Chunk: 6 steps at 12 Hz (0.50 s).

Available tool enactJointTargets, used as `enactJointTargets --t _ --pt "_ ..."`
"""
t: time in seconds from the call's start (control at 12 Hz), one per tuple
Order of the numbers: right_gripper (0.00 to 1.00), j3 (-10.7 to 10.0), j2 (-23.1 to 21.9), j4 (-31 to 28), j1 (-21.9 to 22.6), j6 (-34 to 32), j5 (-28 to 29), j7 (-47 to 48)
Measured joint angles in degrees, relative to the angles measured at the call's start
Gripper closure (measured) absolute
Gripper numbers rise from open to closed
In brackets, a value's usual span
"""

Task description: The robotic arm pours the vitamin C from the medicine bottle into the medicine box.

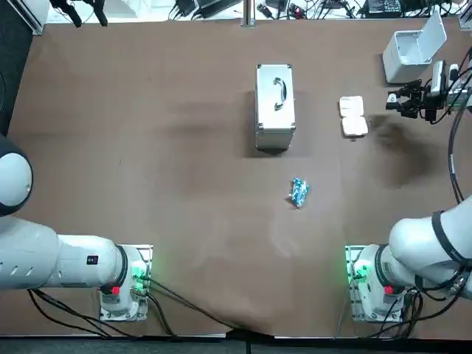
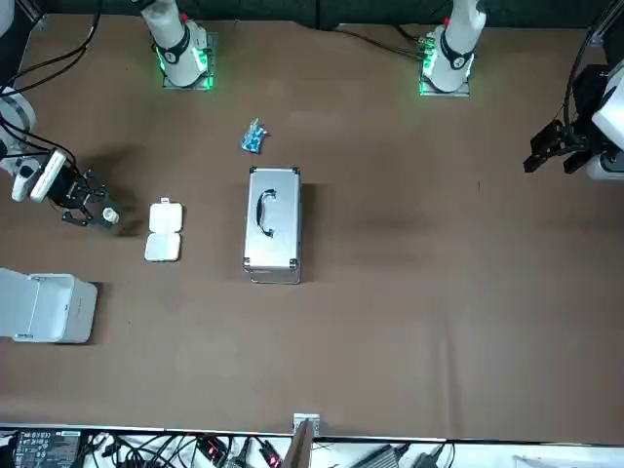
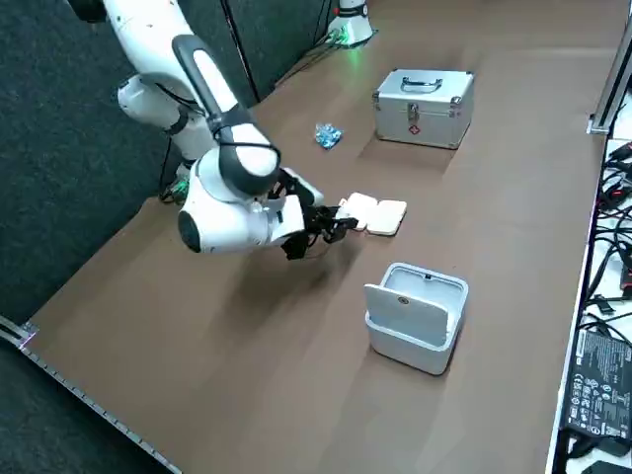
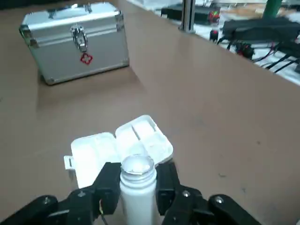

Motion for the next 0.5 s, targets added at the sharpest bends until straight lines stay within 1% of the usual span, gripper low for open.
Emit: enactJointTargets --t 0.17,0.5 --pt "0.58 0.0 1.5 0.0 -1.1 -2.0 2.7 -2.9" --pt "0.58 0.0 4.9 0.2 -2.2 -5.6 5.4 -6.9"
